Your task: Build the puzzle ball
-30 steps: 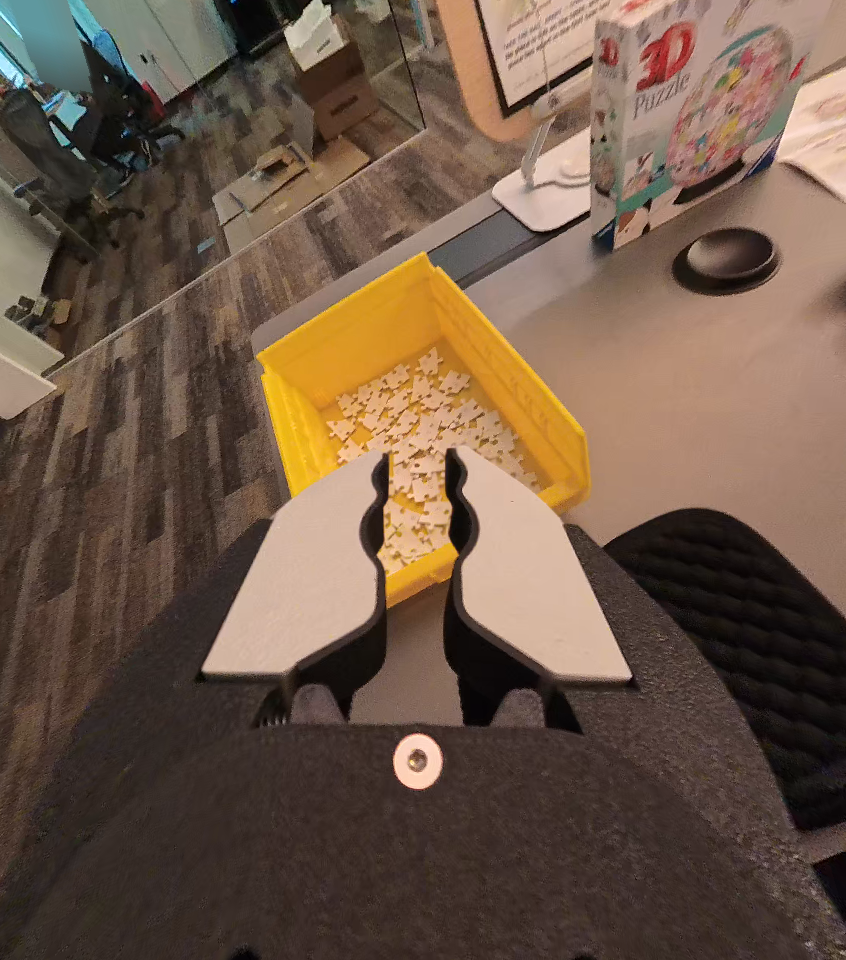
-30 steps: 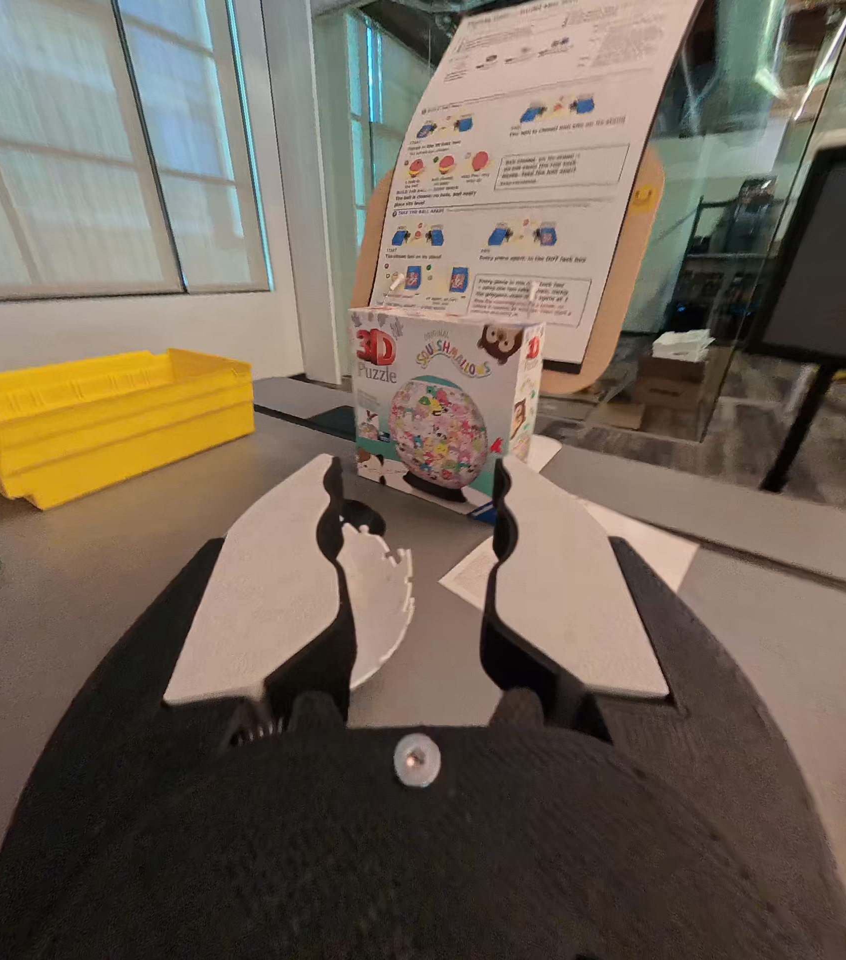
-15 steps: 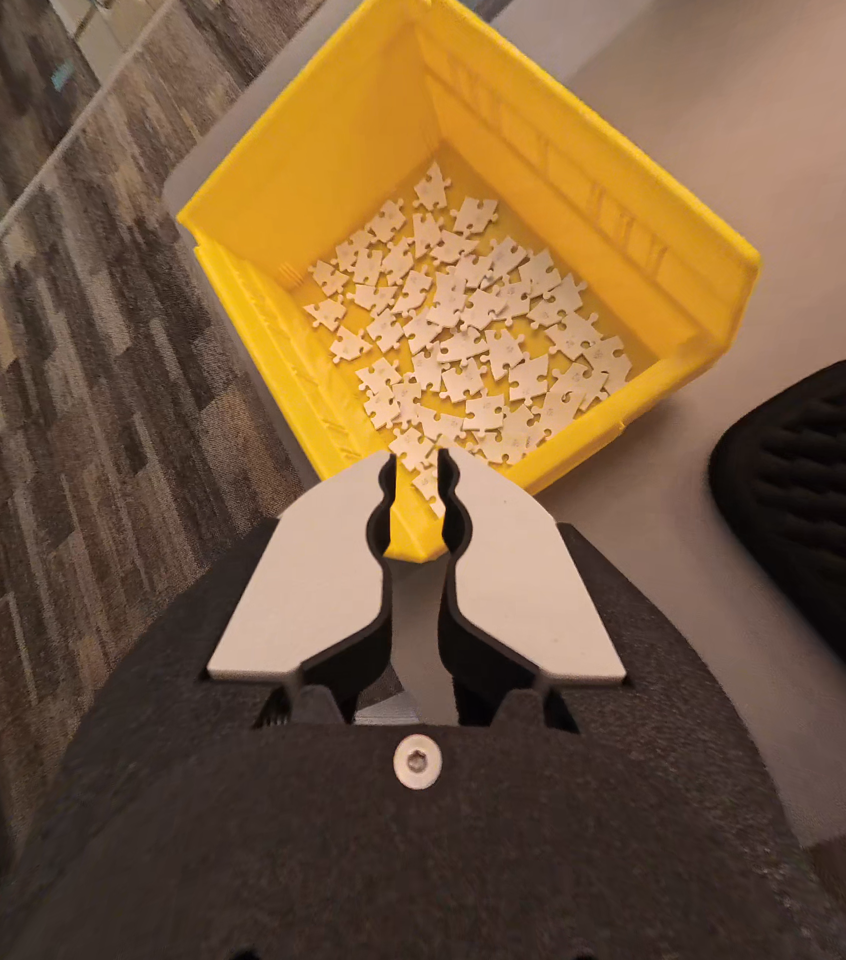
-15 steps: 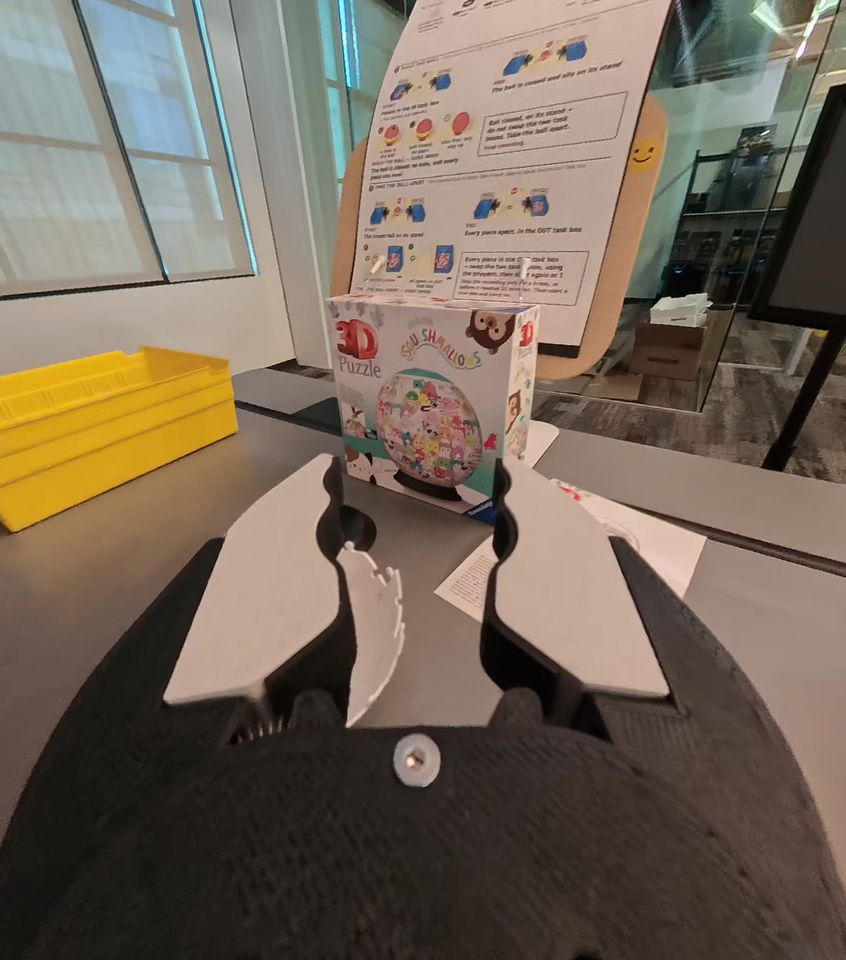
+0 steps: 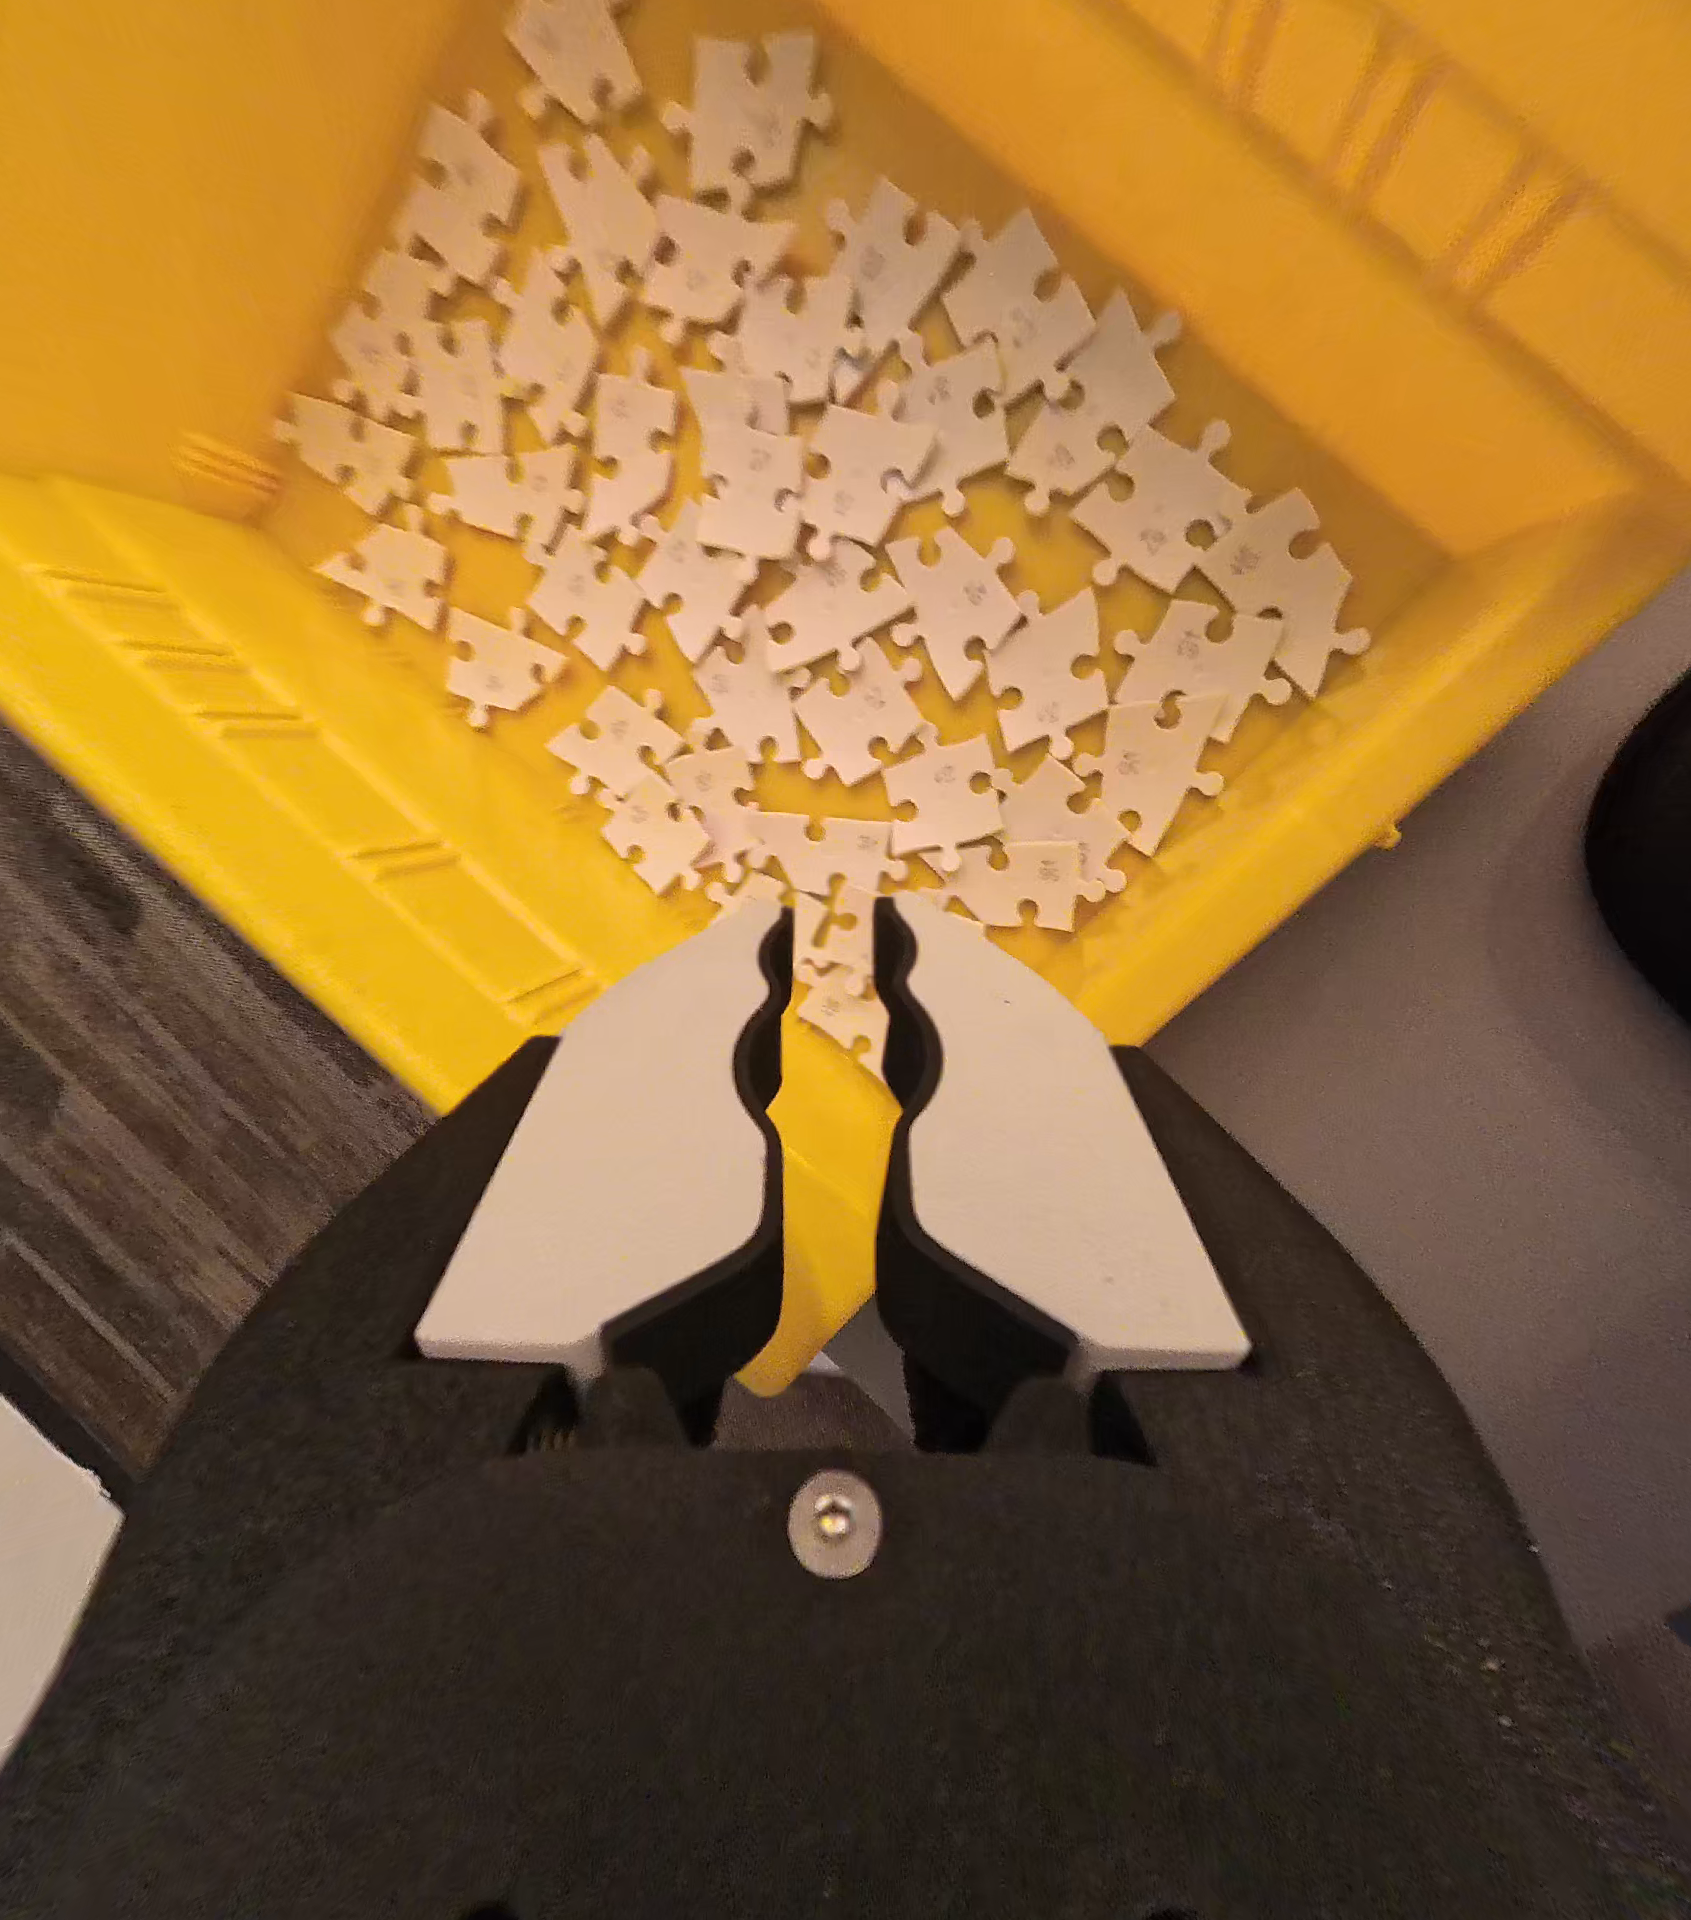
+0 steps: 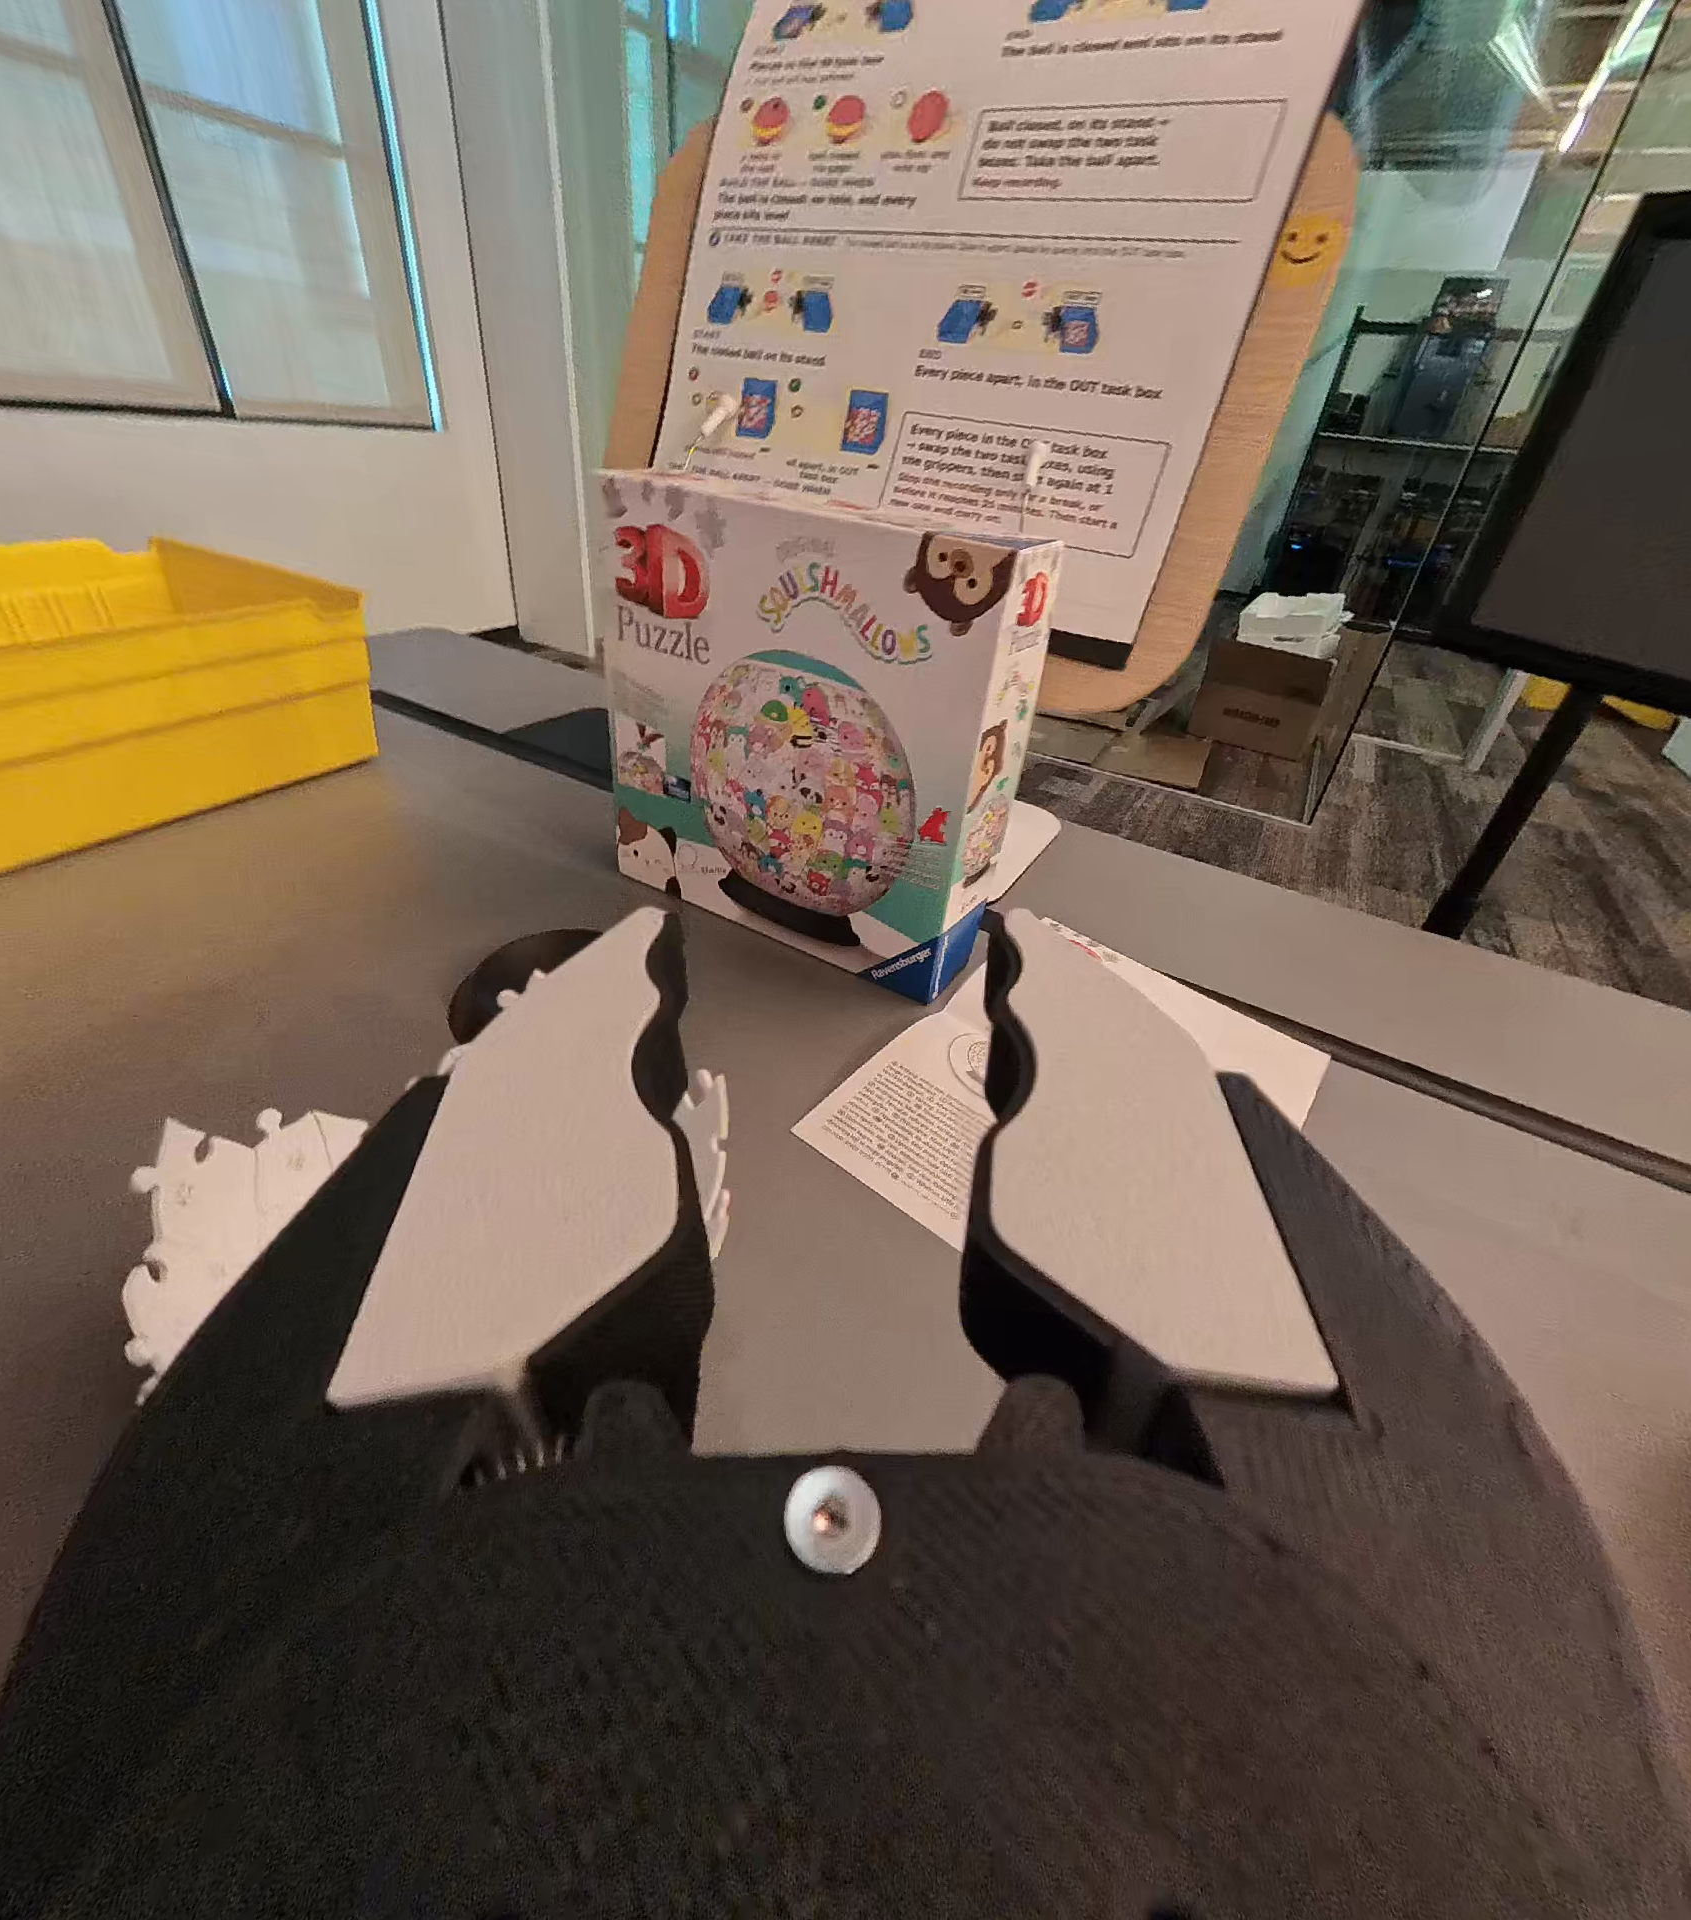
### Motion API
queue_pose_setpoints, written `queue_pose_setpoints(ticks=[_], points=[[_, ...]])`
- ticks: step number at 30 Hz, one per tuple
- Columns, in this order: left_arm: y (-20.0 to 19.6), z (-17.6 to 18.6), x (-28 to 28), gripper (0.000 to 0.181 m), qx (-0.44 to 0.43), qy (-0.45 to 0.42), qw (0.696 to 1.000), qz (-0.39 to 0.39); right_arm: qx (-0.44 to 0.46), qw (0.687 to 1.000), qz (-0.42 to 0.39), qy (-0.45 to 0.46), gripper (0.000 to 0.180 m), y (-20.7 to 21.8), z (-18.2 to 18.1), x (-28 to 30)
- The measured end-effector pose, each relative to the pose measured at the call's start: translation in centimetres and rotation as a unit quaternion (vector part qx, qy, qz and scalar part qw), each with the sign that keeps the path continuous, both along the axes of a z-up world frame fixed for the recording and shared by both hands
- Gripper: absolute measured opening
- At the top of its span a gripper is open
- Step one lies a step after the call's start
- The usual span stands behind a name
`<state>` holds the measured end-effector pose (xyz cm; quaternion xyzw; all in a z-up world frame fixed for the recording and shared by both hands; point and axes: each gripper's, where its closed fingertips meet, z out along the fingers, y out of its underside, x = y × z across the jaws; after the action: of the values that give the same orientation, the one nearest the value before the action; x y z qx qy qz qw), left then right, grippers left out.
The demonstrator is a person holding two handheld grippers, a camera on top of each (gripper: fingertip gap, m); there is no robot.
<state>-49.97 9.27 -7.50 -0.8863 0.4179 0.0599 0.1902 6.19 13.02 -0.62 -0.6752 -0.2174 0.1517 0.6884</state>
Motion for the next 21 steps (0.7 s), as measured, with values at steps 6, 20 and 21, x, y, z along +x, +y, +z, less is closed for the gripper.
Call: queue_pose_setpoints(ticks=[6,20,21], points=[[-0.6,-3.4,-0.5,0.023,-0.105,0.090,0.990,-0.023,0.001,1.000,0.016,-0.020,0.057,-0.3,-0.4,-1.0],[-0.2,-6.1,-2.1,0.028,-0.219,0.178,0.955,-0.091,-0.009,0.998,0.046,-0.035,0.057,-1.0,-1.0,-1.9],[-0.1,-6.2,-2.1,0.028,-0.219,0.176,0.955,-0.093,-0.009,0.998,0.047,-0.034,0.057,-1.0,-1.0,-1.9]])
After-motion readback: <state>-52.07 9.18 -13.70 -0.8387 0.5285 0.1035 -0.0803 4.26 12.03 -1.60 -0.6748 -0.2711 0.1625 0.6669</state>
